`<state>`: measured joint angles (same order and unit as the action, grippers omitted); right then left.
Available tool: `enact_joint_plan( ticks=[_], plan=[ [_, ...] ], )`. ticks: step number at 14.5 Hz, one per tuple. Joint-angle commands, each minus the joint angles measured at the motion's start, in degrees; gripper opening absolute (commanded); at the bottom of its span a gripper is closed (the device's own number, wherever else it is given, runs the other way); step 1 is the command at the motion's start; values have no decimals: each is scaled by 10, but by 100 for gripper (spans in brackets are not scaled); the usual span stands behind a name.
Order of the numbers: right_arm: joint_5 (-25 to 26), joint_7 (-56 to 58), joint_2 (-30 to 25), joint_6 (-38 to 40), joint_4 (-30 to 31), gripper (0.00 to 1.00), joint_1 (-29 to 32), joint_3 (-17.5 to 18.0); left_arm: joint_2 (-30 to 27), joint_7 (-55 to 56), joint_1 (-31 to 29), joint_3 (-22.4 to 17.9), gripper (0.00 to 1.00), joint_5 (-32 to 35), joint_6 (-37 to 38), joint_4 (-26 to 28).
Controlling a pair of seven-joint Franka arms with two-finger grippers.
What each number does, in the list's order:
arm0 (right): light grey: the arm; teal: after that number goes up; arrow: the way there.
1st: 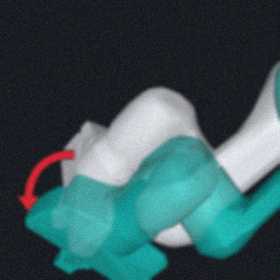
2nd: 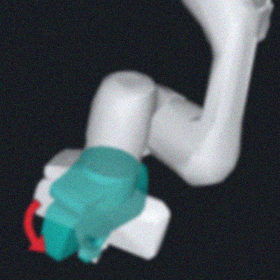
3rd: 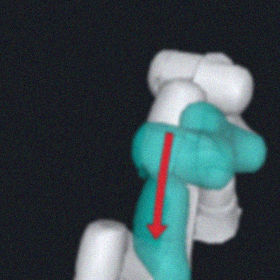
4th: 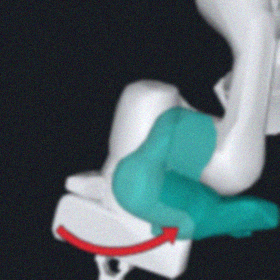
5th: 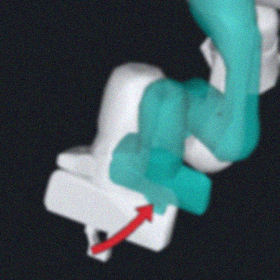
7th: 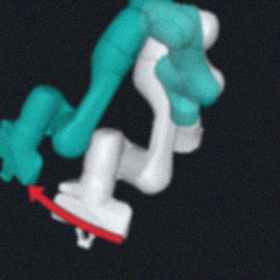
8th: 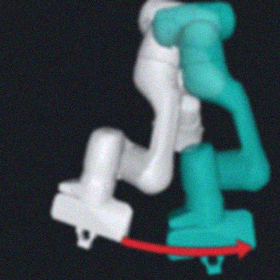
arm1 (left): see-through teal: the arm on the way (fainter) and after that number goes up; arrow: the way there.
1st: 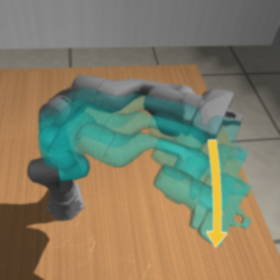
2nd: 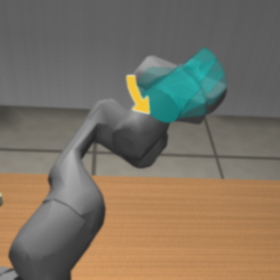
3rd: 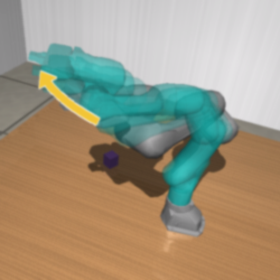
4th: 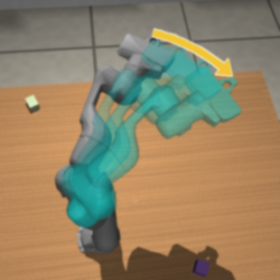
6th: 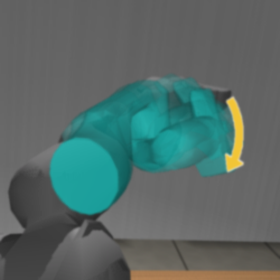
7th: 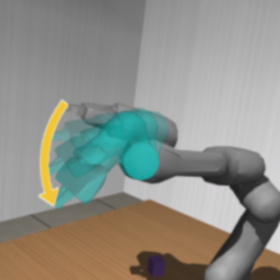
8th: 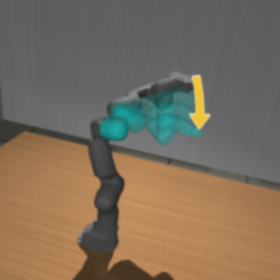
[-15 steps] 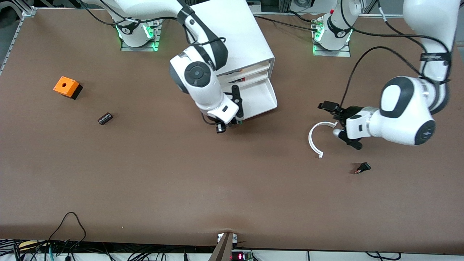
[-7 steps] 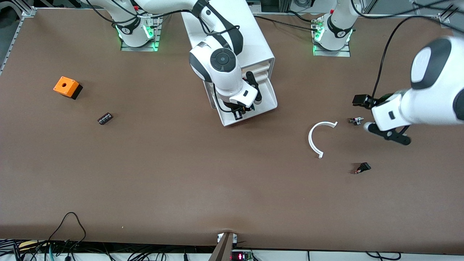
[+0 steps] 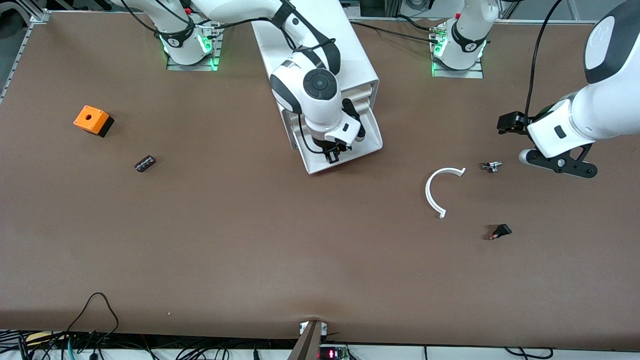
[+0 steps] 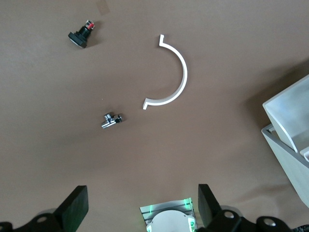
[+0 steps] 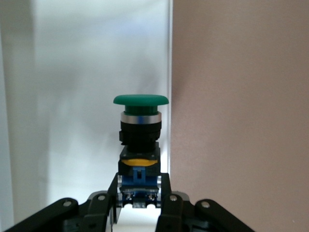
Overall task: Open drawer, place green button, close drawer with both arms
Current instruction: 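Lower the button into the drawer with the right gripper while the left gripper withdraws, then open the right gripper to release the button and lift it away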
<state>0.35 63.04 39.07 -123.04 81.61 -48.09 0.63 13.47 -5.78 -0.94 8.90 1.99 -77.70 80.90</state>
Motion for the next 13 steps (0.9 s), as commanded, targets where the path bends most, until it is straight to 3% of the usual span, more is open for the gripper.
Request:
enact_joint_plan(
  ticks=[1, 9, 13],
  plan=[
    [11, 2, 16, 3, -7, 25, -12, -3, 12, 6, -4, 0, 100, -6, -9, -12],
    [22, -1, 24, -3, 0, 27, -10, -2, 47, -6, -4, 5, 100, -120, -40, -15],
    [23, -2, 24, -1, 0, 52, -14, -2, 47, -5, 5, 5, 100, -120, -44, -8]
  ],
)
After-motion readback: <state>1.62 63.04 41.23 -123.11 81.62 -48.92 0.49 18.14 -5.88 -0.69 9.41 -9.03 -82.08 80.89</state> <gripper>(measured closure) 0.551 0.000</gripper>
